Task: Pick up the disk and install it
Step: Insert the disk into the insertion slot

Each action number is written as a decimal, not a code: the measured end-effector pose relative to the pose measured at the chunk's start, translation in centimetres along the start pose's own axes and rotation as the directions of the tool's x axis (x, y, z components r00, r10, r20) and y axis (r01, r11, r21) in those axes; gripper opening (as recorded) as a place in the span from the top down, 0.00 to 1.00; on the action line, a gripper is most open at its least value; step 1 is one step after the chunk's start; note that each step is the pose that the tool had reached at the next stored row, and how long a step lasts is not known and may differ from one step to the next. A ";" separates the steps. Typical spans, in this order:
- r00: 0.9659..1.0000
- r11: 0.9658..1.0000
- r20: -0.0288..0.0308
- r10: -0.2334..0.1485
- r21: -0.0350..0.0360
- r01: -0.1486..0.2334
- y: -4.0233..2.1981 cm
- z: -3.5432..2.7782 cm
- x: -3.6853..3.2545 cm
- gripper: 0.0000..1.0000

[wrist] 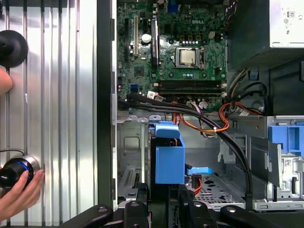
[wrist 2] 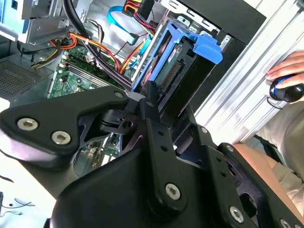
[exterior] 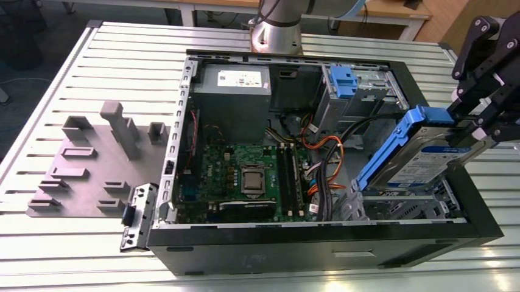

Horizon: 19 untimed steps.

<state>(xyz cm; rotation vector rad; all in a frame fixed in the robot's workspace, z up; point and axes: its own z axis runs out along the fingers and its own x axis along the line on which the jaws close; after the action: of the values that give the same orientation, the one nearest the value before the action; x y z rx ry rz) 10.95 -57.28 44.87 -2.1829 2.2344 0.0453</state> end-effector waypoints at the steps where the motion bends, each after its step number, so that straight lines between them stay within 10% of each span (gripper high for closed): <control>1: 1.000 1.000 0.000 0.000 0.000 0.000 0.00 0.09 0.00 0.65; 19: 1.000 1.000 -0.002 0.000 0.000 0.000 -0.03 3.16 0.11 0.65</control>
<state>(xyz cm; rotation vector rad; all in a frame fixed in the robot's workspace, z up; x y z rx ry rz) 10.95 -57.28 41.71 -2.1841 2.2357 0.0426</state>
